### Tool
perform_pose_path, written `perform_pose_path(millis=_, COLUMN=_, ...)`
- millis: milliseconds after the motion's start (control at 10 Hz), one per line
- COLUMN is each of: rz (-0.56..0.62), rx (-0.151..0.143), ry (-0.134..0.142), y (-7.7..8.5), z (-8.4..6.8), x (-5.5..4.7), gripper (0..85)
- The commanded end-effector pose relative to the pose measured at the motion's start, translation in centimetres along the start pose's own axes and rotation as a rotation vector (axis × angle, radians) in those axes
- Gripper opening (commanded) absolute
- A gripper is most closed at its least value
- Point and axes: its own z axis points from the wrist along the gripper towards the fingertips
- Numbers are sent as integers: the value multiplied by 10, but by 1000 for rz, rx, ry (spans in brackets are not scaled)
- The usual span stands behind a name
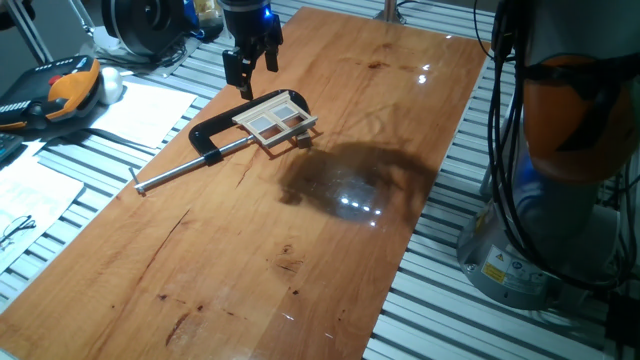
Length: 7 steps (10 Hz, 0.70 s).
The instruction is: Close a sliding window
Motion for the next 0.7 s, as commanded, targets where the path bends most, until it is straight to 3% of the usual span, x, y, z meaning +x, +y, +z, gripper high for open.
perform_pose_path(millis=0, rz=0, rx=0, ry=0, y=0, z=0, x=0, gripper=0)
perform_pose_path(millis=100, rz=-10, rx=131, ry=-35, y=0, z=0, x=0, gripper=0)
perform_pose_path(millis=400, rz=-11, rx=132, ry=-36, y=0, z=0, x=0, gripper=0)
perform_pose_path(millis=600, rz=-7, rx=115, ry=-26, y=0, z=3, x=-3, gripper=0)
